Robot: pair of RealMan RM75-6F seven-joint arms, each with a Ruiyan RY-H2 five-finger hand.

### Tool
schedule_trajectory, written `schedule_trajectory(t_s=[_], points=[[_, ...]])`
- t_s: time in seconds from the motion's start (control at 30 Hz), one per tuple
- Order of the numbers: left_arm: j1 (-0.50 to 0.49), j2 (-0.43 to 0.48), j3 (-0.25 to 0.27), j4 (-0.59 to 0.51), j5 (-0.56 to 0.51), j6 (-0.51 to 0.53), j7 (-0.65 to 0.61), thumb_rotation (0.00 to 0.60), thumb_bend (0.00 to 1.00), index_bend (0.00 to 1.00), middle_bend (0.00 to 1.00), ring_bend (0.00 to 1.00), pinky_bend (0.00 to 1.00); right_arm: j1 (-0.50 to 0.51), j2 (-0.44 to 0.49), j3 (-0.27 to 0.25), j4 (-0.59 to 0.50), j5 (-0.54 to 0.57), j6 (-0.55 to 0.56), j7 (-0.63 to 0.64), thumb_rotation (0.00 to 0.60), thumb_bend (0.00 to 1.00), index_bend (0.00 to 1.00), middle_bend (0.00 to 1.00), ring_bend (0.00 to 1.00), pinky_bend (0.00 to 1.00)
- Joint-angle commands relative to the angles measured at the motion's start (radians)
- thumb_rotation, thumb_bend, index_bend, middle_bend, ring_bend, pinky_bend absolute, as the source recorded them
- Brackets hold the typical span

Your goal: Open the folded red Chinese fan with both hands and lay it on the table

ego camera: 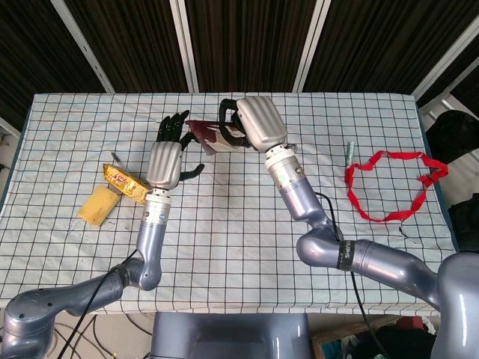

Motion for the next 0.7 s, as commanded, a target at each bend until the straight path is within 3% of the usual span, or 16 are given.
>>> schedule_trajectory(t_s=[0.03,0.47,0.7], points=[[-0.015,-0.018,-0.007,0.03,-0.006,0.0,-0.01,0.6,0.16,0.44,0.06,0.0,0.0,0.002,0.007,0.004,-0.016,0.014,0.002,-0.004,0.6,0.4,0.81,0.95,0.99,0.81],[-0.078,-0.084,-0.046,0.127,-0.045,-0.026,-0.046,0.6,0.17,0.48,0.08,0.0,0.0,0.004,0.023,0.004,-0.059,0.049,0.014,-0.007,0.6,0.4,0.81,0.95,0.99,0.81],[-0.097,-0.109,-0.046,0.142,-0.052,-0.031,-0.056,0.6,0.28,0.52,0.09,0.0,0.0,0.005,0.028,0.005,-0.069,0.065,0.019,-0.001,0.6,0.4,0.81,0.95,0.99,0.81]])
